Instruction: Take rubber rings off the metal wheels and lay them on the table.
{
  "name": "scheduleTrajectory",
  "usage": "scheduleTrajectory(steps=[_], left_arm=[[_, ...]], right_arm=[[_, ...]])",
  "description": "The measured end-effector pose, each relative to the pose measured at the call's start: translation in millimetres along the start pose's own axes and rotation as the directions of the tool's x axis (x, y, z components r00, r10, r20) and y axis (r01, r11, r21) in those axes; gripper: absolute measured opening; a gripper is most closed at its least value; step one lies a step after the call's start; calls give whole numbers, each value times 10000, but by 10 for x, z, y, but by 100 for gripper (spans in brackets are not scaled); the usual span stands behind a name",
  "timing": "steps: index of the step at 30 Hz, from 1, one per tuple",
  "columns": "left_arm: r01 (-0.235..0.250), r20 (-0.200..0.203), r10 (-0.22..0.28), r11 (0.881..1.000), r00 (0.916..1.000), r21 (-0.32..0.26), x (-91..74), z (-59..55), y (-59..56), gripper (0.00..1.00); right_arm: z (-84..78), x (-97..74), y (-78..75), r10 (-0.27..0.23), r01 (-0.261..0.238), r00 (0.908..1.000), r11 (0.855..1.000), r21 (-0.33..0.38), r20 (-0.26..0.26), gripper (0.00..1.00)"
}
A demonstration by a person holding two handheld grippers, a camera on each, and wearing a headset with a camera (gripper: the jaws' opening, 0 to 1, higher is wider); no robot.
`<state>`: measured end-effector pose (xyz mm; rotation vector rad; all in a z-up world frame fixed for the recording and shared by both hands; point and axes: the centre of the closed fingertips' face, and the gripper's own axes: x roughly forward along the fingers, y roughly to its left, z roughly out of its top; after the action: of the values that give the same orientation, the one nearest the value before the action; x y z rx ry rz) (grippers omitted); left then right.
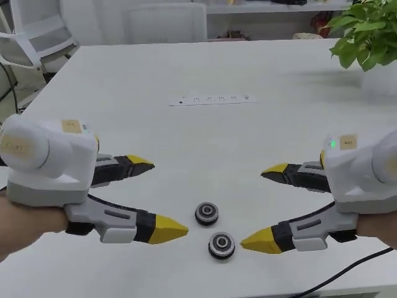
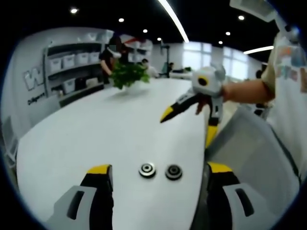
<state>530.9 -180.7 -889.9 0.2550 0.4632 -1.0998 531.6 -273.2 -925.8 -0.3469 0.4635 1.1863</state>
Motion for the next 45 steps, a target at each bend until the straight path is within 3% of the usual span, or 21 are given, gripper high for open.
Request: scheduleTrajectory(steps=[13, 25, 45], left_arm=[[777, -471, -779, 9970, 9958, -75, 295, -149, -70, 72], [1283, -620, -1300, 9913, 9896, -300, 520, -227, -128, 64], [2120, -1359, -2183, 9755, 9664, -588, 833, -492, -314, 48]], right_arm=[[-164, 196, 15, 463, -462, 9986, 9989, 21, -253, 69], [-327, 325, 57, 843, -841, 9952, 9964, 52, -504, 57], [-477, 421, 136, 1293, -1269, 9887, 9913, 361, -754, 47]])
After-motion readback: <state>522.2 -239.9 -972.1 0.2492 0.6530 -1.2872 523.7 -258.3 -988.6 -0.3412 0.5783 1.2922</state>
